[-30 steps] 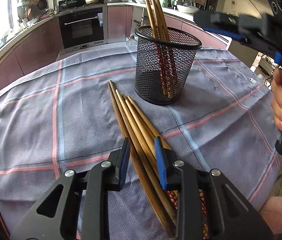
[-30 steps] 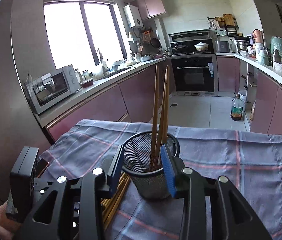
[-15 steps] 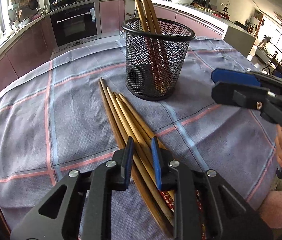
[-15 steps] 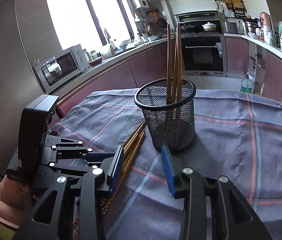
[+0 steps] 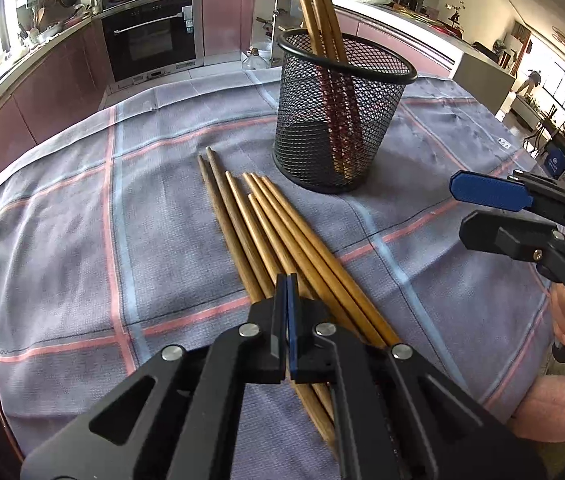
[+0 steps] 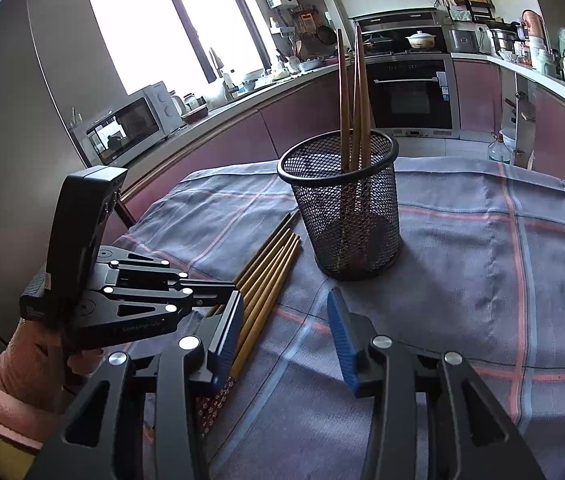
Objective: Organize utensils
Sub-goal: 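Close the left gripper on one wooden chopstick in the pile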
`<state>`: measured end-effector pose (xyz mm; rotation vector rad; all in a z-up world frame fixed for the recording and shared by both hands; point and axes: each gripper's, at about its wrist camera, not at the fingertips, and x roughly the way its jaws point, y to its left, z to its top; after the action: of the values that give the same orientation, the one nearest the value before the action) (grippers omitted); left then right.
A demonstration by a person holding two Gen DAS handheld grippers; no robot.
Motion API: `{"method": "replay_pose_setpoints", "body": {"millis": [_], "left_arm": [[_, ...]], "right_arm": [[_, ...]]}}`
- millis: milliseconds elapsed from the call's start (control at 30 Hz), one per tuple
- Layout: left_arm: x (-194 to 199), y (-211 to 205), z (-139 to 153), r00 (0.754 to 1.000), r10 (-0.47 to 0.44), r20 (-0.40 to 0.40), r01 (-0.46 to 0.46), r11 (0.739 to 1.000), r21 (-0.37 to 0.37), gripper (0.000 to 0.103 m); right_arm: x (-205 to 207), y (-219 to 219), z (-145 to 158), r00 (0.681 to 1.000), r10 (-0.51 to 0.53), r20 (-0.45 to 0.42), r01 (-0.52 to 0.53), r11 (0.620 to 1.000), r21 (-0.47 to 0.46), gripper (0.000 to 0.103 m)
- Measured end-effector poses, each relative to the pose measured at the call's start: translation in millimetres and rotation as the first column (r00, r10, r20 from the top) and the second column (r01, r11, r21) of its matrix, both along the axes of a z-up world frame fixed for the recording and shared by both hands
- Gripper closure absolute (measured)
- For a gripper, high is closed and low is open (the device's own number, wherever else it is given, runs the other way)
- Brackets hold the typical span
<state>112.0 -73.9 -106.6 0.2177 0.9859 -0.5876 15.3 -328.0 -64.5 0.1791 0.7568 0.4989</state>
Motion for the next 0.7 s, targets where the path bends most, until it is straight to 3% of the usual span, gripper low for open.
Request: {"method": "replay_pose_setpoints", "body": {"millis": [200, 700], "left_arm": [[2.3, 5.5, 4.2, 0.999, 0.032, 0.033, -0.032, 0.999, 0.008, 0.086], [32.1, 12.3, -0.7, 0.997, 0.076, 0.016, -0.077, 0.995, 0.067, 0.087]], "right_arm": [[-0.3, -0.5, -4.7, 1.000, -0.002, -0.021, 0.002, 1.000, 0.008, 0.061], [-1.9, -0.6, -12.7, 0.999, 0.003, -0.048, -0.002, 1.000, 0.021, 0.060]]}}
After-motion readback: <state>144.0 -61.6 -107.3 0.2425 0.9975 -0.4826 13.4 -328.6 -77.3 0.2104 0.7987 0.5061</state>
